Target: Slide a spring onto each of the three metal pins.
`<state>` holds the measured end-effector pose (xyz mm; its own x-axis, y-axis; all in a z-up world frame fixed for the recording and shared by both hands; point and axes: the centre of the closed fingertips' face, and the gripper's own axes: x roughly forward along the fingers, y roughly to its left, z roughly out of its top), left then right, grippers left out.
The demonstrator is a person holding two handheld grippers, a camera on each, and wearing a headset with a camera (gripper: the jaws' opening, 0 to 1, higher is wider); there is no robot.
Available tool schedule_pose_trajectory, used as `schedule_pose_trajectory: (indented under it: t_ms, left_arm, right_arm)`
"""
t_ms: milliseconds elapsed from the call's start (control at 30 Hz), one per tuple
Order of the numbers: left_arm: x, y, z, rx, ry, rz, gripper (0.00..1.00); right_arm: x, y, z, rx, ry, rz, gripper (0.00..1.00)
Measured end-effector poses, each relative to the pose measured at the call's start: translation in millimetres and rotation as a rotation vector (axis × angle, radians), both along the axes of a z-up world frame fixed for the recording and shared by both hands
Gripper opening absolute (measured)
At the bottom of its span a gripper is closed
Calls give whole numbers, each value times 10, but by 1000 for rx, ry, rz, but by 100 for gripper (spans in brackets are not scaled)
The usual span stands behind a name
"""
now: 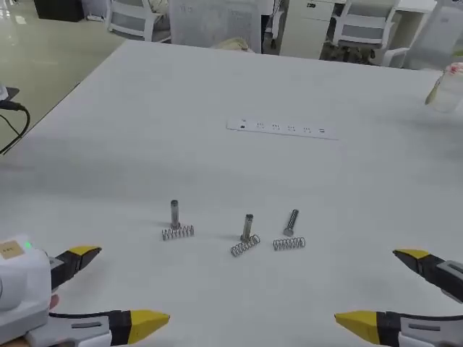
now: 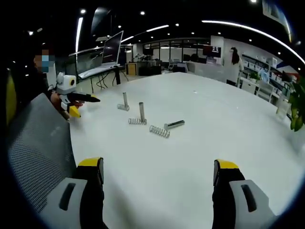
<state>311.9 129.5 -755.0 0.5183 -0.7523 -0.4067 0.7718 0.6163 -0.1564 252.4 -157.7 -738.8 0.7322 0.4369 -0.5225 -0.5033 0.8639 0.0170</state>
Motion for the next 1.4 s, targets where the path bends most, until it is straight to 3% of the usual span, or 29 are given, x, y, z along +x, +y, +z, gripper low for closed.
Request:
schedule_pose_trajectory:
  t_ms: [767,1400]
  left_arm:
    - [-10,-2,-13,-7,2,0,96]
    - [-14,-23,12,-13,-4,-1,96]
  right_arm:
    - [48,-29,37,-13,1,-5,93]
    - [371,65,195,-48,-9,44,89]
